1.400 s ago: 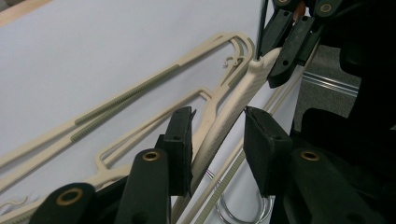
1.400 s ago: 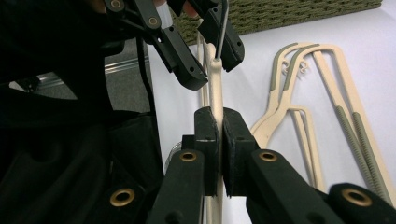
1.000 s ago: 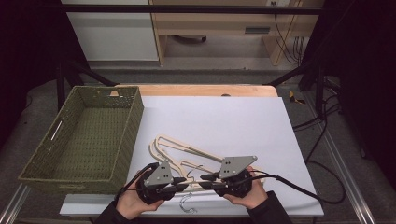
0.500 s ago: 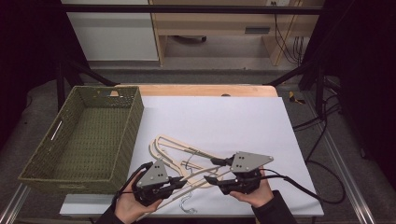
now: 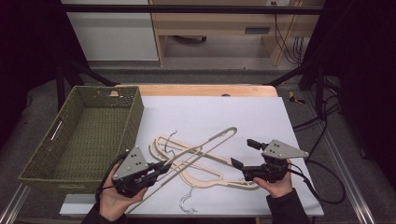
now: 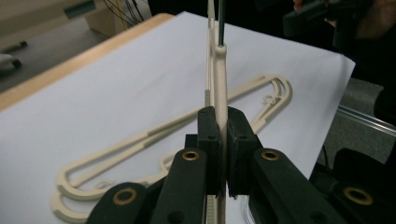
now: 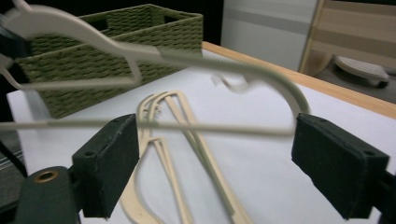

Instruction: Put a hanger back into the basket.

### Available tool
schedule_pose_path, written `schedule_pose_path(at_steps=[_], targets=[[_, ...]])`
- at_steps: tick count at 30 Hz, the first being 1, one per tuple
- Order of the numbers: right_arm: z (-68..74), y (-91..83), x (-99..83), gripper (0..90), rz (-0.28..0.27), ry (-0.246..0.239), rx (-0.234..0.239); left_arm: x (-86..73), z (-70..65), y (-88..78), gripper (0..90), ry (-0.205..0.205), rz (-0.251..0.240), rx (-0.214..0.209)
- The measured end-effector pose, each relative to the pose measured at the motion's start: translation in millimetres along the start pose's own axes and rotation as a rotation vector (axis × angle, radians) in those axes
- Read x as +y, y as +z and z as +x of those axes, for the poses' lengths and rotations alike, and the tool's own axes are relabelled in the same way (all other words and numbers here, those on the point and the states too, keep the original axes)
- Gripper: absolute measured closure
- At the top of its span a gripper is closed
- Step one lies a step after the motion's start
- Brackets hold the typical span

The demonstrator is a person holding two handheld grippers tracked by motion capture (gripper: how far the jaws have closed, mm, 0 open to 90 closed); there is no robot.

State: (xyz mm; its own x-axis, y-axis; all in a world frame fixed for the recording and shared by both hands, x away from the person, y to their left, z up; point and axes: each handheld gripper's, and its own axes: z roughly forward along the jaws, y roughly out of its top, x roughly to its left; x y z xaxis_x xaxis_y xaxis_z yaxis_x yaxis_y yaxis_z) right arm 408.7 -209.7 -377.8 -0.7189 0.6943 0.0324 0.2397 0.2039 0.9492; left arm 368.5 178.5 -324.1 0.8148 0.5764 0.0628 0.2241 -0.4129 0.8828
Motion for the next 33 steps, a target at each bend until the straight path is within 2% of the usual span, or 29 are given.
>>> schedule_pose_path(at_steps=[2,3,4,5,7,12,14,15,20,21,22,23,24,25,26,27,29,31,33], targets=[[-1.9,-1.9,-0.3,13.4,-0.003,0.004,-0.007,3.7,3.1,-4.1,86.1,0.004,-0.006,0.007],[-5.8,-4.8,-1.2,12.5,-0.009,0.016,-0.013,11.6,10.0,-11.8,86.1,0.012,-0.007,0.020],[-5.8,-4.8,-1.2,12.5,-0.009,0.016,-0.013,11.6,10.0,-11.8,86.1,0.012,-0.007,0.020],[-9.2,-6.9,-2.3,11.6,-0.012,0.026,-0.022,18.3,18.2,-19.3,86.2,0.019,-0.013,0.036],[-10.7,-7.7,-2.9,11.0,-0.011,0.030,-0.029,21.0,22.8,-23.2,86.2,0.020,-0.015,0.043],[-17.3,-12.4,-4.5,6.7,-0.022,0.057,-0.062,30.5,51.6,-43.3,86.2,0.005,-0.038,0.079],[-18.6,-13.0,-4.7,5.8,-0.023,0.063,-0.073,31.3,56.8,-45.8,86.2,-0.004,-0.041,0.085],[-20.8,-14.5,-5.5,4.4,-0.024,0.075,-0.086,32.4,67.5,-50.2,86.2,-0.016,-0.042,0.108],[-24.3,-17.0,-7.3,4.5,-0.019,0.085,-0.103,32.2,88.4,-57.1,86.2,-0.031,-0.032,0.144],[-25.9,-17.3,-8.0,4.4,-0.018,0.087,-0.104,31.1,100.2,-60.6,86.2,-0.033,-0.033,0.157],[-25.9,-17.3,-8.0,4.4,-0.018,0.087,-0.104,31.1,100.2,-60.6,86.2,-0.033,-0.033,0.157],[-26.3,-17.4,-8.5,4.3,-0.014,0.092,-0.110,30.3,106.5,-62.4,86.2,-0.036,-0.036,0.158],[-26.7,-17.1,-8.7,4.3,-0.014,0.091,-0.111,29.0,118.7,-66.2,86.2,-0.040,-0.038,0.178],[-26.9,-16.9,-8.8,4.2,-0.013,0.090,-0.112,29.0,118.7,-66.2,86.2,-0.040,-0.038,0.178],[-26.9,-16.7,-9.0,4.2,-0.013,0.089,-0.114,27.4,128.8,-70.5,86.2,-0.045,-0.032,0.196],[-26.7,-16.5,-9.1,4.1,-0.009,0.093,-0.112,27.4,128.8,-70.5,86.2,-0.045,-0.032,0.196],[-27.0,-15.6,-9.4,4.0,-0.008,0.089,-0.114,24.2,142.4,-75.8,86.3,-0.052,-0.023,0.220],[-27.2,-15.5,-9.7,3.9,-0.003,0.084,-0.111,22.8,146.8,-77.3,86.2,-0.051,-0.019,0.228],[-27.1,-15.3,-9.6,3.8,-0.004,0.088,-0.114,17.9,158.5,-81.8,86.2,-0.062,0.001,0.244]])
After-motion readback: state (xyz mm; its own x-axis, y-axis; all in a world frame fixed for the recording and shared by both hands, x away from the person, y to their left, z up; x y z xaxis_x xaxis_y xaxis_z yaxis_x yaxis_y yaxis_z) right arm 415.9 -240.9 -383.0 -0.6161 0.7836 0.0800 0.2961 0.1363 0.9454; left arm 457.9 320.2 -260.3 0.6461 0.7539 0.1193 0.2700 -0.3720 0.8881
